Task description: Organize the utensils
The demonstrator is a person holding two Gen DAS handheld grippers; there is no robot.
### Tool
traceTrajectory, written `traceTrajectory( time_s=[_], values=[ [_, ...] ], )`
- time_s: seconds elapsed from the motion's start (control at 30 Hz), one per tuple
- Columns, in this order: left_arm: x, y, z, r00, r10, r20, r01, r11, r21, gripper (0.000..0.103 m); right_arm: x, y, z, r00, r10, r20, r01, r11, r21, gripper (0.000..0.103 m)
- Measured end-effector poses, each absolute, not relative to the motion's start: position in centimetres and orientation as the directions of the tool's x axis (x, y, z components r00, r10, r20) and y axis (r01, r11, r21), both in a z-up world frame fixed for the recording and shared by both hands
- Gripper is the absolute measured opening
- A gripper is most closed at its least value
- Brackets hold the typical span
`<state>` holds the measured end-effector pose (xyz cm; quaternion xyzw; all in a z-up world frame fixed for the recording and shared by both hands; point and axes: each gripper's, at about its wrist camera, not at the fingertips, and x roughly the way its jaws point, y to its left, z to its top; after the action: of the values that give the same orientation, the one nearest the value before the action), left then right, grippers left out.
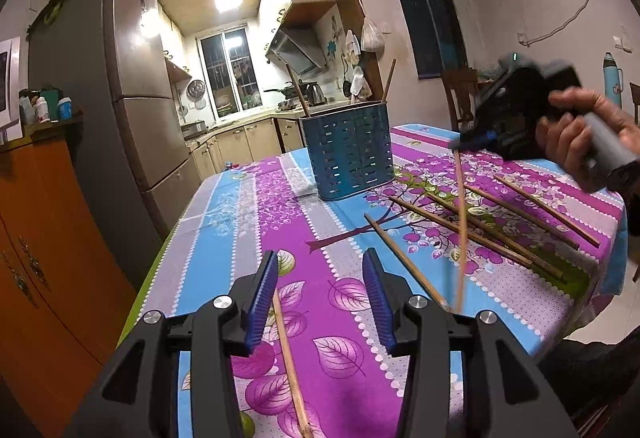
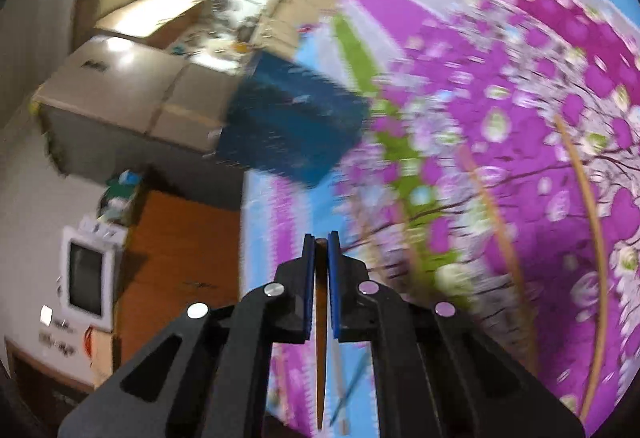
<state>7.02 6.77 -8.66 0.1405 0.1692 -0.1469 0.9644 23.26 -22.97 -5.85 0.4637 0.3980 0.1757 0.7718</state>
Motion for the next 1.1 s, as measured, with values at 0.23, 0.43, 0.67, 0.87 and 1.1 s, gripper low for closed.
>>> traceTrajectory(
  time_s=[0.23,0.43,0.67,0.87,1.1],
  values=[
    [5.0,6.1,-8.5,0.874,-0.332,-0.356,0.419,0.884,0.205,0.045,19.2,-22.5,0.8,0.69,0.648,-0.323,-0.104,0.531,0.841,0.005],
    [4.1,5.9,-9.1,0.84,-0.39,-0.376,0.461,0.88,0.116,0.045,10.2,-26.6,8.9,0.908,0.394,-0.141,-0.221,0.738,0.637,0.005],
    [3.1,0.4,-11.5,0.813,-0.38,-0.44,0.517,0.818,0.25,0.045,2.3,-28.5,12.2,0.976,0.216,0.0,-0.196,0.884,0.424,0.005],
    [3.4,-1.5,-15.1,0.828,-0.282,-0.484,0.45,0.85,0.275,0.042,1.1,-28.4,10.6,0.969,0.243,-0.043,-0.208,0.898,0.389,0.005],
    [4.2,-1.0,-16.6,0.823,-0.241,-0.515,0.41,0.879,0.244,0.014,0.5,-26.9,9.4,0.95,0.299,-0.088,-0.25,0.899,0.36,0.005]
  ],
)
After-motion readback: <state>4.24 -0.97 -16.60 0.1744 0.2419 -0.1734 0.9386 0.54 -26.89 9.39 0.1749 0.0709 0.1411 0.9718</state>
